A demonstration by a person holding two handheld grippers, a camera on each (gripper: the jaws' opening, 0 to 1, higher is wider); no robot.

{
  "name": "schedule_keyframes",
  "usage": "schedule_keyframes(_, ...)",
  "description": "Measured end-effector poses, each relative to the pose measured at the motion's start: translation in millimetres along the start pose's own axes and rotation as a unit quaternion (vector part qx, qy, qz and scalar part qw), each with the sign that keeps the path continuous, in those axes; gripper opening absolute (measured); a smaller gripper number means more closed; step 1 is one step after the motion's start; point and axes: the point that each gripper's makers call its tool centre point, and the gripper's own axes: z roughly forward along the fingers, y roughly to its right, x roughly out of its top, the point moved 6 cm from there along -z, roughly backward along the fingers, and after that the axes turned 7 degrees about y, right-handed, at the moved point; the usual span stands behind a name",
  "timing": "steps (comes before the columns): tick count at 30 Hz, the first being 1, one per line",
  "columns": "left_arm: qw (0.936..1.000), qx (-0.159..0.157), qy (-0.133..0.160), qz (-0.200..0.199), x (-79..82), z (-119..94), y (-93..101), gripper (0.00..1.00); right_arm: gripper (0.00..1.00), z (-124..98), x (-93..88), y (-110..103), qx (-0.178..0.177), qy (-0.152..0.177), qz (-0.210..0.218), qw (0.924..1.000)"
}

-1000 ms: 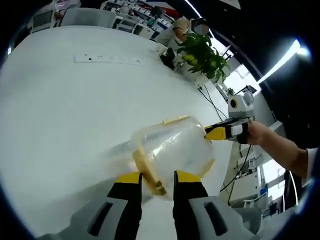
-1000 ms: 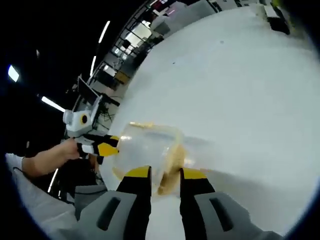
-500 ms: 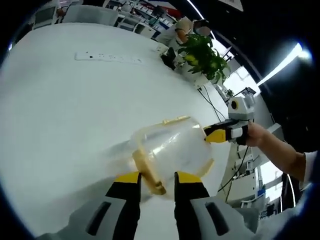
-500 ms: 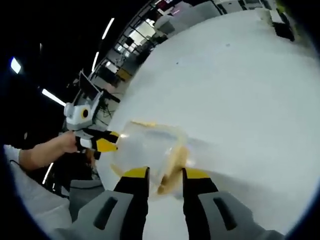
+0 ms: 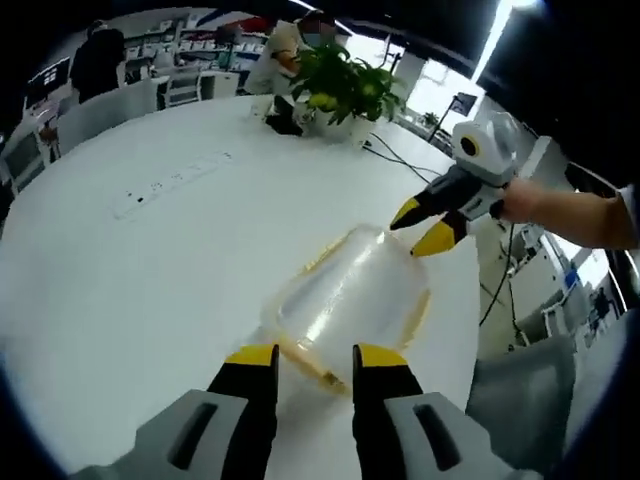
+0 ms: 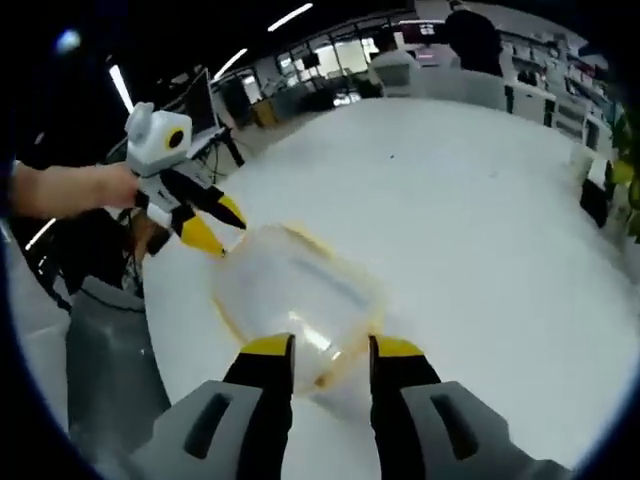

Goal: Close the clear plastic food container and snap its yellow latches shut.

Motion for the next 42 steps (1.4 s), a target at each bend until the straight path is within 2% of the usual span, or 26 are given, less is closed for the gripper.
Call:
schedule_keyframes(4,0.9988,-0.013,0.000,0.046,7.1,4.0,7.9,0.21,0.22,2.0,6.2,-7.5,0.007,0.012,-0.051,0.9986)
schedule_keyframes(6,0.9977,-0.027,-0.001,0.063,9.1,7.7,13.8,0.21,0.22,5.5,5.7,-13.3,0.024,0.009,-0.054,0.9982)
schedule_keyframes(10,0.9945,-0.046,-0.003,0.094,12.5,15.0,21.3,0.20,0.21,11.8,5.9,-17.0,0.030,0.002,-0.075,0.9967)
schedule_keyframes(13,0.9934,-0.060,-0.004,0.098,16.2,22.1,21.7,0.20,0.20,16.2,7.6,-17.9,0.036,0.002,-0.078,0.9963)
schedule_keyframes(23,0.9853,-0.078,-0.016,0.151,24.2,39.4,25.2,0.18,0.18,22.9,7.3,-20.9,0.048,-0.007,-0.093,0.9945)
schedule_keyframes(29,0.9821,-0.085,-0.019,0.167,29.0,48.2,27.7,0.17,0.17,26.2,9.5,-23.1,0.063,-0.006,-0.118,0.9910)
schedule_keyframes(30,0.9806,-0.087,-0.012,0.175,31.2,49.5,28.2,0.16,0.17,27.1,10.2,-24.7,0.067,-0.004,-0.121,0.9904)
schedule_keyframes(35,0.9784,-0.086,-0.015,0.187,35.9,55.1,29.9,0.16,0.16,31.8,9.2,-29.9,0.077,-0.009,-0.141,0.9870)
schedule_keyframes(42,0.9762,-0.085,-0.015,0.199,38.9,58.7,29.0,0.16,0.15,35.3,10.4,-35.7,0.085,-0.006,-0.141,0.9864)
